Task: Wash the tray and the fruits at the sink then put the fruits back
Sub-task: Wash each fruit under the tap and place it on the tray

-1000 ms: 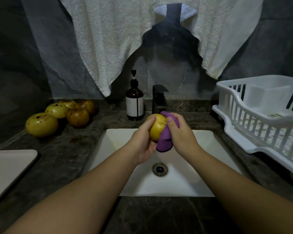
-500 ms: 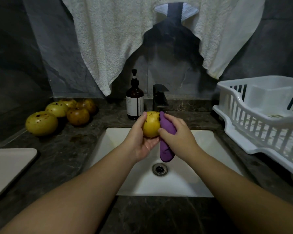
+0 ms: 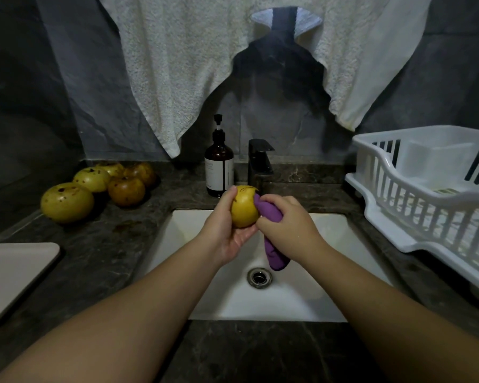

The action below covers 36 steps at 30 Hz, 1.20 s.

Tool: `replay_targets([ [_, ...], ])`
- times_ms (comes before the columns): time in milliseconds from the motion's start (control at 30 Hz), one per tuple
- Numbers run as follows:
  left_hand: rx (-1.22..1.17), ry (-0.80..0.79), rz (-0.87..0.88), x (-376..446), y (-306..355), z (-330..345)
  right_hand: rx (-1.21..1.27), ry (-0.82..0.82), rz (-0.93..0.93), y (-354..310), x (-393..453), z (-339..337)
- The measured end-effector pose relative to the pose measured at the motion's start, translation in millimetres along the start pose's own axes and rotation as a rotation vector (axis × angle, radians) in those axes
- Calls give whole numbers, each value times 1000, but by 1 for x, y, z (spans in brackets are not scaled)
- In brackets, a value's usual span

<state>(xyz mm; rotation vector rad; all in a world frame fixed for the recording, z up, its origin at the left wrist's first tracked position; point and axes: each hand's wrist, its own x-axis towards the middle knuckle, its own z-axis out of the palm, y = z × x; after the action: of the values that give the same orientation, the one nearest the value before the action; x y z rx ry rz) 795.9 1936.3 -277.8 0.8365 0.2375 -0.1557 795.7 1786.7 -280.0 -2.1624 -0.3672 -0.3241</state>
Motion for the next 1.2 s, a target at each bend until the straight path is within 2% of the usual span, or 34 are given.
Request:
replay_targets([
  [167,31,2,-50,-4,-5,2,-19,18,32,2,0,0],
  [400,52,15,-33,-3,-7,1,-51,0,59,3,3,0],
  [567,29,25,-30,-2,-3,0,-10,-25,16,3,0,2],
  [667,153,93,5,0,1,-4,-41,-31,71,11,6,-8],
  [767,317,74,81,3,5,-12,140,60,220,21,13,-19],
  [833,489,38,157,5,5,-17,277,99,253,22,15,-23],
  [1033,820,-83,325,2,-4,-12,357,62,110,12,16,-21],
  [1100,923,-146,348,0,-6,-11,208,14,26,8,13,-17],
  [1200,1003,-134,389,-4,-5,-10,-1,-80,-99,5,8,-15],
])
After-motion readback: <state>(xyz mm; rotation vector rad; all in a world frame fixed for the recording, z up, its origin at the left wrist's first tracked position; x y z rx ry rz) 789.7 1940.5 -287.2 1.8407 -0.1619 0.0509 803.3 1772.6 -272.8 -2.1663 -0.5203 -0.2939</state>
